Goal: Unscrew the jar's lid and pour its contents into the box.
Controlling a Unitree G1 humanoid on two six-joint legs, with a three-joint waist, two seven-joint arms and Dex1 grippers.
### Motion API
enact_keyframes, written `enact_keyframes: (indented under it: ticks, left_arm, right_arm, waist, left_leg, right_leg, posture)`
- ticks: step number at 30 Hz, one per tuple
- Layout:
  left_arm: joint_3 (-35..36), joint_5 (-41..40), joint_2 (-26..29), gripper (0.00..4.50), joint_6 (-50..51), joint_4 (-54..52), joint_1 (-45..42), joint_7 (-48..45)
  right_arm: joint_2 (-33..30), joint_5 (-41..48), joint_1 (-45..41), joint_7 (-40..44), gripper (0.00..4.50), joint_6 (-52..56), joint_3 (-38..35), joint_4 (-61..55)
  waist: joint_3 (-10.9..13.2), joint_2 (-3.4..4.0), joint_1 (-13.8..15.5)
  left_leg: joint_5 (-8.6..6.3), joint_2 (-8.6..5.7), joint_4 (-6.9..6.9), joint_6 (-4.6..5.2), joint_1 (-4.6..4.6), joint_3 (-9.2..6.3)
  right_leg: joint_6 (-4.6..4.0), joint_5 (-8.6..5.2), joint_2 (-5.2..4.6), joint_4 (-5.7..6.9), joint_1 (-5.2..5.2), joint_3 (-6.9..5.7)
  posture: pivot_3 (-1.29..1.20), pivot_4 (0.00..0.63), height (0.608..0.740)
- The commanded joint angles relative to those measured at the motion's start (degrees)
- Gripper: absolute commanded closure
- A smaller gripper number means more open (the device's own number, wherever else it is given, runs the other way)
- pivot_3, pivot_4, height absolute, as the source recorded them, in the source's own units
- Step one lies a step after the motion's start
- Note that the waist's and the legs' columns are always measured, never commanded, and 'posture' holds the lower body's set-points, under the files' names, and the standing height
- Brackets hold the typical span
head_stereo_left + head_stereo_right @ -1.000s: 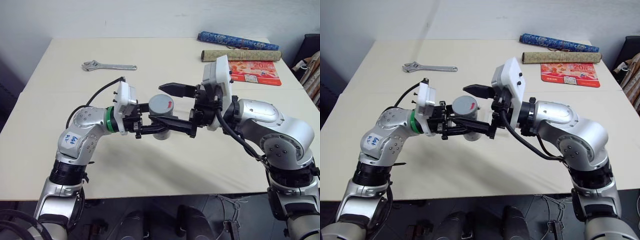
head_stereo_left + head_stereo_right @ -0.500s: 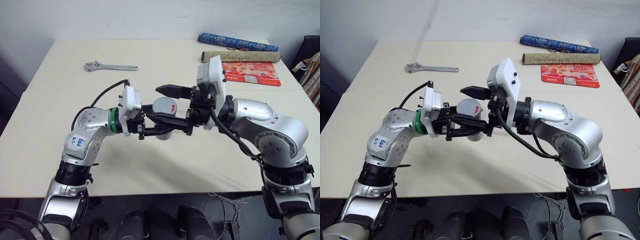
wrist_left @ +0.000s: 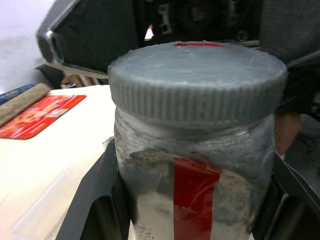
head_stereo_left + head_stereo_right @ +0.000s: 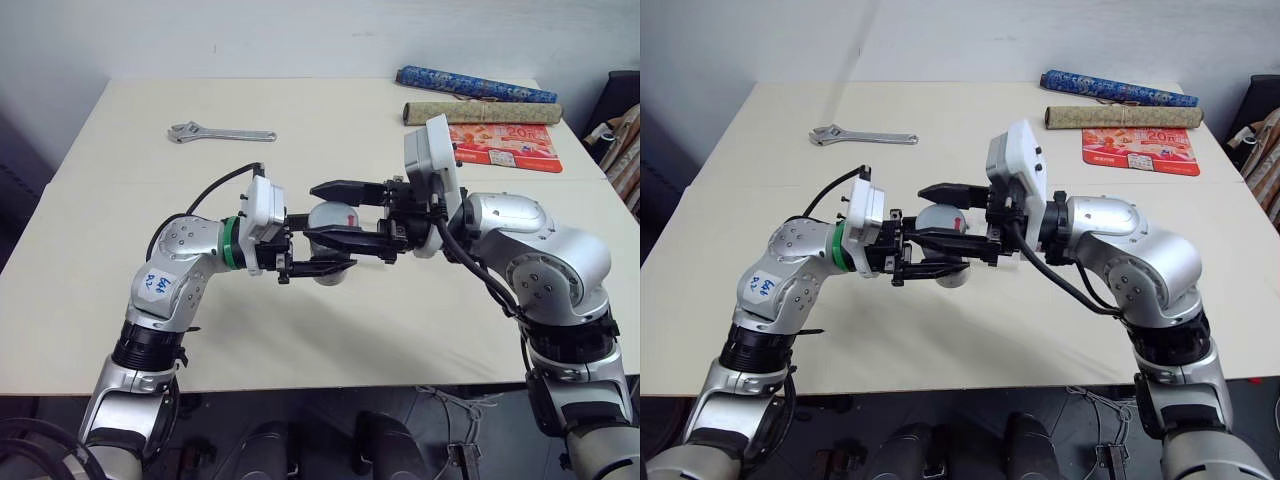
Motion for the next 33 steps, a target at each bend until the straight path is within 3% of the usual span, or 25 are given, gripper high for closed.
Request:
enact_keyframes:
  ticks: [1,5,9,15,19,25,33]
  left_arm:
    - [2.08,-5.70,2.48,2.15,2.79,-1.91,-1.29,-6.43]
    - [2.18,-7.66,3.43,2.15,4.94,-3.08,-2.56,-9.37]
    - [3.26,-7.20,3.29,2.15,4.93,-3.07,-2.29,-7.71]
    - [6.49,-6.00,1.38,2.15,4.63,-2.47,-0.62,-0.67]
    - [7.01,-3.56,-0.09,2.15,2.97,-0.80,-0.27,3.60]
    - [5.40,-2.09,-2.33,2.15,3.57,-0.25,-0.92,7.13]
    - [3.47,-1.93,-3.21,2.15,3.68,-1.69,-0.56,7.34]
  right_arm:
    - [-3.86,1.49,-3.26,11.79,1.99,-0.69,-0.59,1.24]
    - [-5.11,1.51,-6.58,17.94,1.99,0.06,0.49,3.84]
    - [-3.01,3.20,-7.26,12.71,1.99,1.72,-2.56,5.66]
    - [-0.07,4.56,-5.05,4.11,0.03,0.86,-8.04,2.78]
    - [2.01,1.97,-2.79,-2.08,0.03,-0.80,-8.92,0.48]
    - [5.14,-2.48,-1.38,-6.85,0.03,-2.03,-4.66,-2.03]
    - [6.99,-7.71,-2.54,-7.62,0.03,-4.97,-2.07,0.58]
  waist:
    - [0.00,0.00,-0.02]
    - [0.00,0.00,-0.06]
    - [0.00,0.00,-0.04]
    - [0.00,0.00,0.06]
    - [0.00,0.00,0.08]
    - [0.00,0.00,0.01]
    - [0.00,0.00,-0.04]
  left_leg:
    - [0.00,0.01,0.00,0.00,0.01,-0.01]
    - [0.00,0.03,0.02,0.00,0.02,0.00]
    - [0.00,0.03,0.03,-0.01,0.02,-0.01]
    - [0.00,0.03,0.04,-0.01,0.02,-0.03]
    - [0.00,0.00,0.04,-0.01,0.01,-0.03]
    - [-0.01,0.00,0.04,-0.02,0.02,-0.01]
    - [0.00,0.00,0.04,-0.03,0.02,0.01]
  right_leg:
    - [0.00,0.00,0.00,0.01,0.00,0.00]
    - [0.00,0.00,0.00,0.02,0.00,0.01]
    - [0.00,0.00,-0.01,0.03,0.01,0.02]
    - [0.00,0.00,-0.02,0.05,0.01,0.01]
    - [0.00,0.00,-0.03,0.07,0.01,0.02]
    - [0.00,0.00,-0.02,0.09,0.00,0.02]
    - [0.00,0.00,-0.01,0.10,-0.02,0.04]
  posture:
    - [0.00,0.150,0.740]
    - [0.00,0.150,0.740]
    - [0.00,0.150,0.740]
    - [0.00,0.150,0.740]
    - [0.00,0.150,0.740]
    - [0.00,0.150,0.740]
    - [0.00,0.150,0.740]
